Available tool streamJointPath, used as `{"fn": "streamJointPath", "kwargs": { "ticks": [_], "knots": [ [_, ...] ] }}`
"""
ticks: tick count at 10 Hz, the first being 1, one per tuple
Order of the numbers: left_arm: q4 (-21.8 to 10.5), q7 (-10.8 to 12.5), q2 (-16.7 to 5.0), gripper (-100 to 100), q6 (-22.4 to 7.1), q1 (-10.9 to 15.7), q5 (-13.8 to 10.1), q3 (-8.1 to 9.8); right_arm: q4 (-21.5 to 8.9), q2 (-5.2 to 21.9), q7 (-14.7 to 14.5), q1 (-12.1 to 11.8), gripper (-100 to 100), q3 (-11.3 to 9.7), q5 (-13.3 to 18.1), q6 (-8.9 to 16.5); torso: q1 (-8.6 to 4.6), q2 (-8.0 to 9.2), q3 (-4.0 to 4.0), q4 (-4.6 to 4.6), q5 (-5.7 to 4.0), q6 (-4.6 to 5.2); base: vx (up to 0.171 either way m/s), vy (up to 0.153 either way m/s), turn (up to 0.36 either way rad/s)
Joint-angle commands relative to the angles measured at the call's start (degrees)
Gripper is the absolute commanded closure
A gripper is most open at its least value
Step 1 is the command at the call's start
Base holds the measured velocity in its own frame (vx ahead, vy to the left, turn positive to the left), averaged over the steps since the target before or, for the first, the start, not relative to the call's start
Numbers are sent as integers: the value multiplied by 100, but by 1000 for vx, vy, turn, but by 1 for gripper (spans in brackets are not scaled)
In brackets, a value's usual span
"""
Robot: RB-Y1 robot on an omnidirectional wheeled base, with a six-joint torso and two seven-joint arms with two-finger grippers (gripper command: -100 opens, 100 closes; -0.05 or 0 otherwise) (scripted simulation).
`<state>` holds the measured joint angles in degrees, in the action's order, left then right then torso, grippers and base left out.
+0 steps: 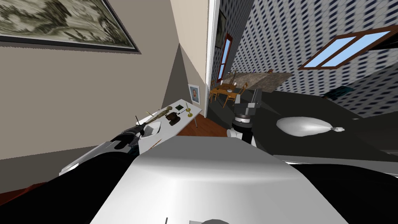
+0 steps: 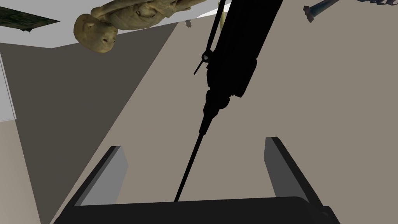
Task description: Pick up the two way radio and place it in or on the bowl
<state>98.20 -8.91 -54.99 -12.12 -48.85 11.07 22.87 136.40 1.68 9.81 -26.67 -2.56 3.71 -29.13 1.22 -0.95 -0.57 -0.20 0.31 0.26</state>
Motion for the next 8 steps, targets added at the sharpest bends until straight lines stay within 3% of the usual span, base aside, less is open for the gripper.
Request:
{"fn": "streamJointPath", "kwargs": {
  "ticks": [1, 8],
  "knots": [
    [270, 84, -191, -100, -124, -206, -115, 170, 0, 0, 0, 0, 0, 0, 0, 0, 0, 0, 0, 0, 0, 0, -1, -1, 126],
    [1214, 379, -860, -100, -560, -928, -517, 765, 0, 0, 0, 0, 0, 0, 0, 0, -5, 0, 0, 0, -2, 0, -1, -5, 93]
  ]
}}
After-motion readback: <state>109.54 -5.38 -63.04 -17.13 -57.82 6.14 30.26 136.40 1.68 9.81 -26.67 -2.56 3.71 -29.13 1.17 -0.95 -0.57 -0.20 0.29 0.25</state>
